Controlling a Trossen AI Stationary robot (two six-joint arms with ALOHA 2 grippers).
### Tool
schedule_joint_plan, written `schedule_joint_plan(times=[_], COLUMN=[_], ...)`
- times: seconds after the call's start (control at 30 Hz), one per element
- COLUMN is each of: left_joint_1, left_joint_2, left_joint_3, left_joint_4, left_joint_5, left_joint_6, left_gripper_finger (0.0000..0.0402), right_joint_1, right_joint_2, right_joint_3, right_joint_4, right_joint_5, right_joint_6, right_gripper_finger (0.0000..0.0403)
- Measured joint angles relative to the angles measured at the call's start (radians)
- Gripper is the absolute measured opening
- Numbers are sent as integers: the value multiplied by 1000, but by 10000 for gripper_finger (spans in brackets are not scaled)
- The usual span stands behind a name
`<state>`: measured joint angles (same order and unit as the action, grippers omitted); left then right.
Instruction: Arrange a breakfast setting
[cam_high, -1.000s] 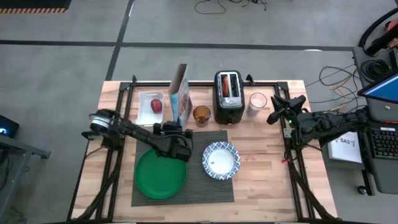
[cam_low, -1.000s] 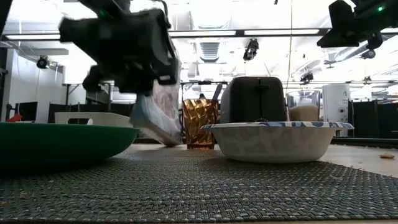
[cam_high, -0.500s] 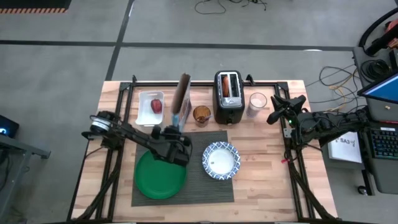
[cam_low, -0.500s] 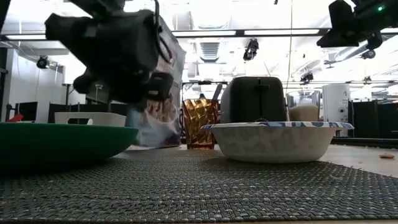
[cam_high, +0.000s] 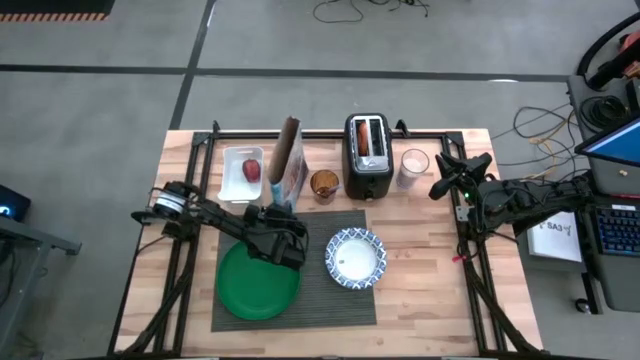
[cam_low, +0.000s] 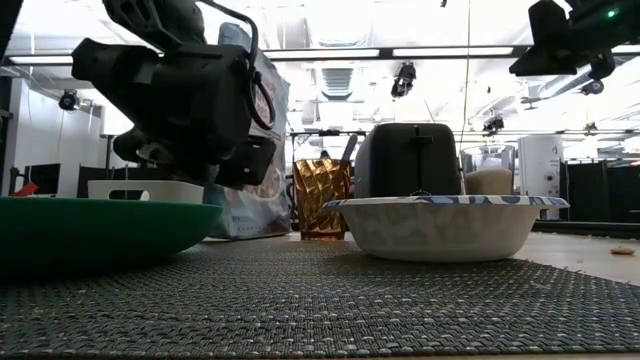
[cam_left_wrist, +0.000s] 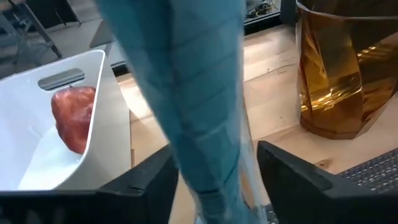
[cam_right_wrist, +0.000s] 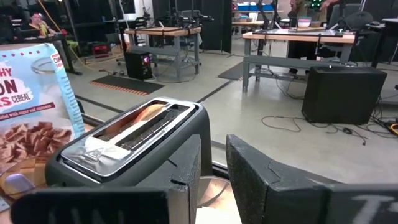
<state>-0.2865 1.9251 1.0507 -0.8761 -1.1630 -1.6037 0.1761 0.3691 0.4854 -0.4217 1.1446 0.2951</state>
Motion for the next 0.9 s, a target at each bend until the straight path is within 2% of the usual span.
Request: schedule_joint_plan(times=[0.1,0.23,0.43,0.67,0.9], left_joint_1=[10,25,32,36,77], left_joint_2=[0,0,-2,-4,-4], left_joint_3=[-4,-28,-82,-130,-153], left_joint_4=[-3,7,130,302,335], left_joint_5=[-18,-28,-53,-77,-77], left_joint_6=[5,-6,3,124,129], left_gripper_finger=[223,224,211,196,163], right_joint_1=[0,0,0,0,0], right_joint_2=[0,0,0,0,0], right_joint_3=[0,0,0,0,0], right_joint_4=[0,0,0,0,0], right_joint_5=[0,0,0,0,0], right_joint_6=[0,0,0,0,0], right_gripper_finger=[68,68,68,68,68])
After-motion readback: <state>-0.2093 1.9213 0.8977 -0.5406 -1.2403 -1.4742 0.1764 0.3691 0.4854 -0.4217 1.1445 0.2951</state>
